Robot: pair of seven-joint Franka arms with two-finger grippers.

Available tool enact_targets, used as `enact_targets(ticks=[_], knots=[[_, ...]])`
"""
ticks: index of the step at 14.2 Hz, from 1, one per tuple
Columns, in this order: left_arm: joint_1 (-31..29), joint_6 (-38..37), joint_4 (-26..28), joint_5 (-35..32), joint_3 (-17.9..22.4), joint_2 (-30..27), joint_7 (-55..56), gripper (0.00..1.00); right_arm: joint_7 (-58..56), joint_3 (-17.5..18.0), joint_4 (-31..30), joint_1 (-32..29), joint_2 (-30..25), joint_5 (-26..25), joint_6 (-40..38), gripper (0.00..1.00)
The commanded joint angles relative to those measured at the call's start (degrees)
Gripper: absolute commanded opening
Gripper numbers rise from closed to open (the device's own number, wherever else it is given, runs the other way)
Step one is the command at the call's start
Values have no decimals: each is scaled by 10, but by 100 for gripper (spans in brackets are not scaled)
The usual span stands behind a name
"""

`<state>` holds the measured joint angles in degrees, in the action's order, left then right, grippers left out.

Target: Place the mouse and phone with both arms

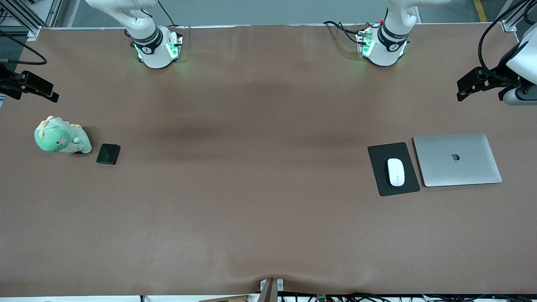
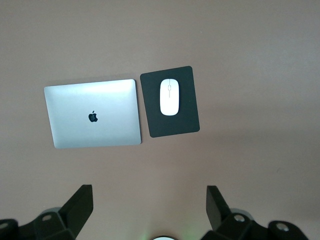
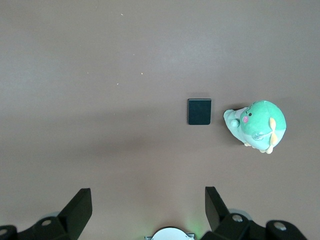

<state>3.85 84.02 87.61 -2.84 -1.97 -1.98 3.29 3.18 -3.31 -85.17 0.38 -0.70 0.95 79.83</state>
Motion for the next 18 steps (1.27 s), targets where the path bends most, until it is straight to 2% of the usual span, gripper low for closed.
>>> enact_targets(ticks=[1,18], knots=[[-4,-9,-16,4,-1,7,-5,100,1,2,-8,-6,-9,5,5,100],[-12,-9,-16,5,-1,7,-8,100,1,2,-10,-6,-8,5,4,100]])
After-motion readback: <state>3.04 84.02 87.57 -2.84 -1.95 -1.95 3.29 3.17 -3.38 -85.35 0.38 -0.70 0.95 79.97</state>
